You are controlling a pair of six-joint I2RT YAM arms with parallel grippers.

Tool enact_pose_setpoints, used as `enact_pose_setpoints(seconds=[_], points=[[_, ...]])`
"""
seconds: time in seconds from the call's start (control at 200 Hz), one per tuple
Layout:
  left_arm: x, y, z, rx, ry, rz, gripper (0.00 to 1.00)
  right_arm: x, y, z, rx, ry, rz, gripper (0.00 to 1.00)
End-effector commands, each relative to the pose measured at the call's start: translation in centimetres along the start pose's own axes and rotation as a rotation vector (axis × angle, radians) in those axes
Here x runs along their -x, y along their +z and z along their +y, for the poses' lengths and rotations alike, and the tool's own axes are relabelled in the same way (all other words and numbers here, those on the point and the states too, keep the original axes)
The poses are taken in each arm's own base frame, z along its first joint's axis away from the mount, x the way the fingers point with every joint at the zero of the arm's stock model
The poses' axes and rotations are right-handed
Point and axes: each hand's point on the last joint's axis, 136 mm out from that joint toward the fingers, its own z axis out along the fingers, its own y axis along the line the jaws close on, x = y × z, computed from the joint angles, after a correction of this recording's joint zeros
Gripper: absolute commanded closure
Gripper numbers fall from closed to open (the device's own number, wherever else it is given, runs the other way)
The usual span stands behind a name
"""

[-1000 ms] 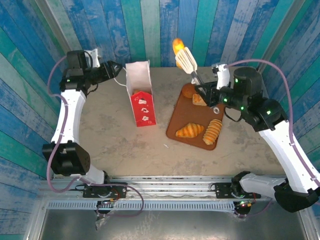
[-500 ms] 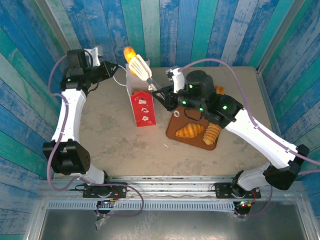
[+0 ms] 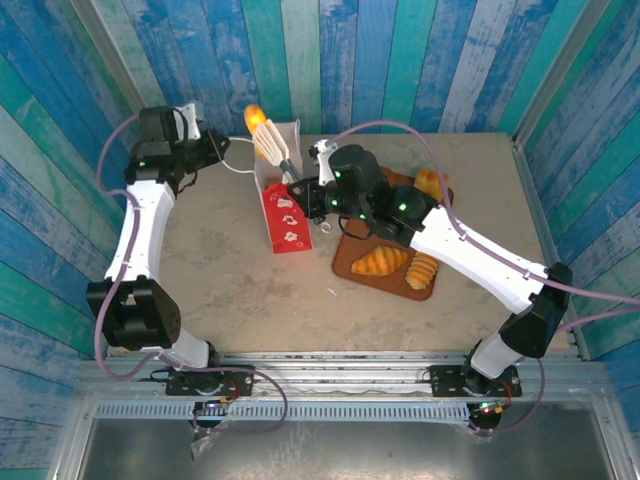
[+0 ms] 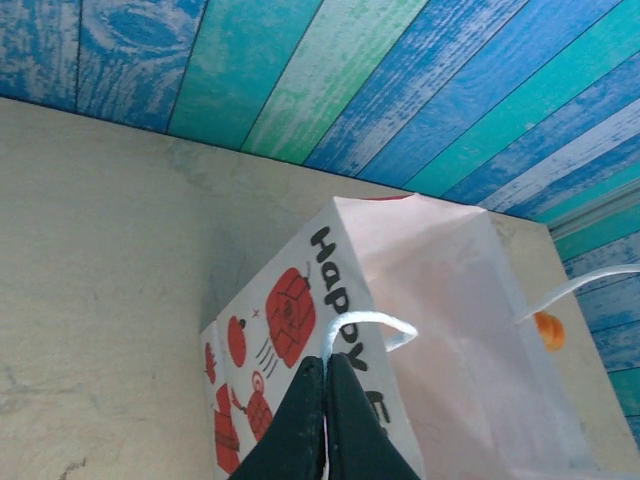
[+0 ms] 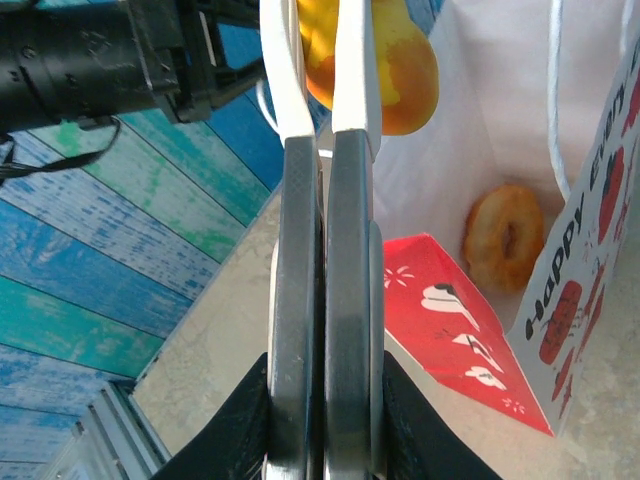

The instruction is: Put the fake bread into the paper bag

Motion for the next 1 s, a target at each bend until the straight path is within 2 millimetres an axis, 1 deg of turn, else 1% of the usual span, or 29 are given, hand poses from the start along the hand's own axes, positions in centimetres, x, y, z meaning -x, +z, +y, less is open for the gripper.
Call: enact_pose_setpoints(seconds=[0.0,0.075,0.235,0.391,0.456,0.556,0.656,0.726,0.997], points=[[1.1,-2.2,-0.5,0.035,0.056,-0.062,1.0,1.2,-0.1,0.1,-0.023,0.029,-0.038,0.85],[1.2,-2.5,-0.4,0.05,0.063,-0.068,1.0,0.6,0.3,-0.7,-0.062,0.035,-0.02,0.84],[1.4,-2.7,-0.3,0.062,0.065,-0.075,1.0,-0.5,0.7,-1.8,-0.109,0.037,0.019,0.83],[1.4,-2.7,-0.2,0.068,0.066,-0.081,1.0,-1.7,0.8,-2.7,-0.151,0.036,0.064,0.8],[1.5,-2.8,-0.2,0.068,0.067,-0.083,1.0,-2.0,0.6,-2.9,-0.157,0.037,0.076,0.78],[1.5,-2.8,-0.3,0.065,0.067,-0.085,1.0,-2.2,0.2,-2.7,-0.146,0.044,0.085,0.72],[1.5,-2.8,-0.3,0.061,0.062,-0.086,1.0,-2.1,-0.1,-2.2,-0.125,0.046,0.085,0.66],[1.6,-2.8,-0.3,0.061,0.061,-0.093,1.0,-2.1,-0.3,-2.3,-0.127,0.045,0.085,0.63],[1.7,-2.9,-0.4,0.059,0.058,-0.094,1.0,-2.1,-0.8,-2.6,-0.134,0.034,0.081,0.54]])
